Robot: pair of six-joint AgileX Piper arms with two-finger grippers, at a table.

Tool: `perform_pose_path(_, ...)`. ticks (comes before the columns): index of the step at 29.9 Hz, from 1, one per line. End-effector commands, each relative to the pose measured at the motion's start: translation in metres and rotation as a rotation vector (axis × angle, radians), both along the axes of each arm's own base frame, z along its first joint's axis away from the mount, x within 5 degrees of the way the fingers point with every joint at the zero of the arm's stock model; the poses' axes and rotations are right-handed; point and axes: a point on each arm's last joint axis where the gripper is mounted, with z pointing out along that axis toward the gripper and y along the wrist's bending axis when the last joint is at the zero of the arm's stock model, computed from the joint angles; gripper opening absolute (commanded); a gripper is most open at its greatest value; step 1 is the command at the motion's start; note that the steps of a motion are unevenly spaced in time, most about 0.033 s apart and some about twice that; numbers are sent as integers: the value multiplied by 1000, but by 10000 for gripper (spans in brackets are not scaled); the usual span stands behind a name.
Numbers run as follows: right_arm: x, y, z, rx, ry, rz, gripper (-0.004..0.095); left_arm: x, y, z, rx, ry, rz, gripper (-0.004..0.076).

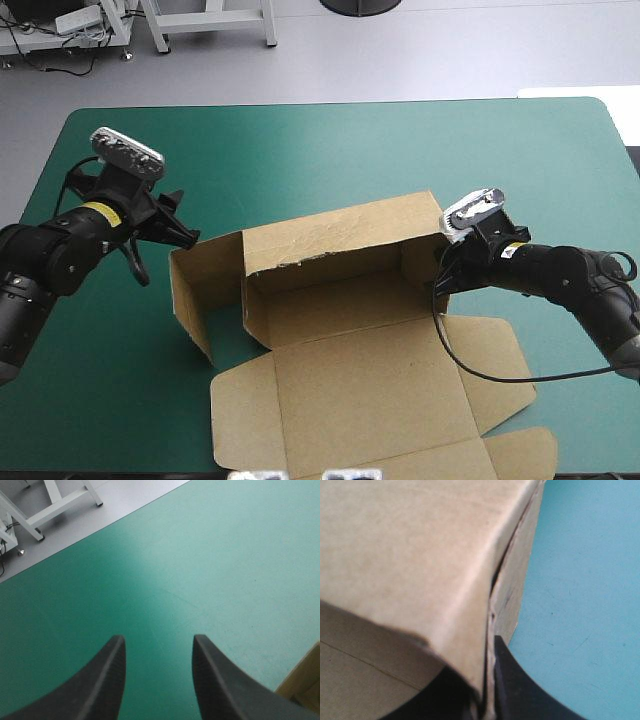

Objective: Fold the box

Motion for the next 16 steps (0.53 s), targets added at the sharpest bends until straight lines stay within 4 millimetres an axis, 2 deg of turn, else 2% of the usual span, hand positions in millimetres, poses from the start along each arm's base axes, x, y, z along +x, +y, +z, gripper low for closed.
perform_pose_path(1, -6, -3, 25, 3, -22, 3, -24, -12, 11, 21, -68, -76, 13, 312)
perform_pose_path(5, -12, -7, 44, -18, 48, 29, -25, -25, 16, 19, -67, -87, 20, 312)
perform_pose_path(12, -20, -26, 82, -103, 123, -6, -25, -39, 24, -19, -38, -71, 64, 312)
perform_pose_path(16, -8, -26, 86, -130, 209, 5, -25, -54, 26, -35, -56, -111, 73, 306)
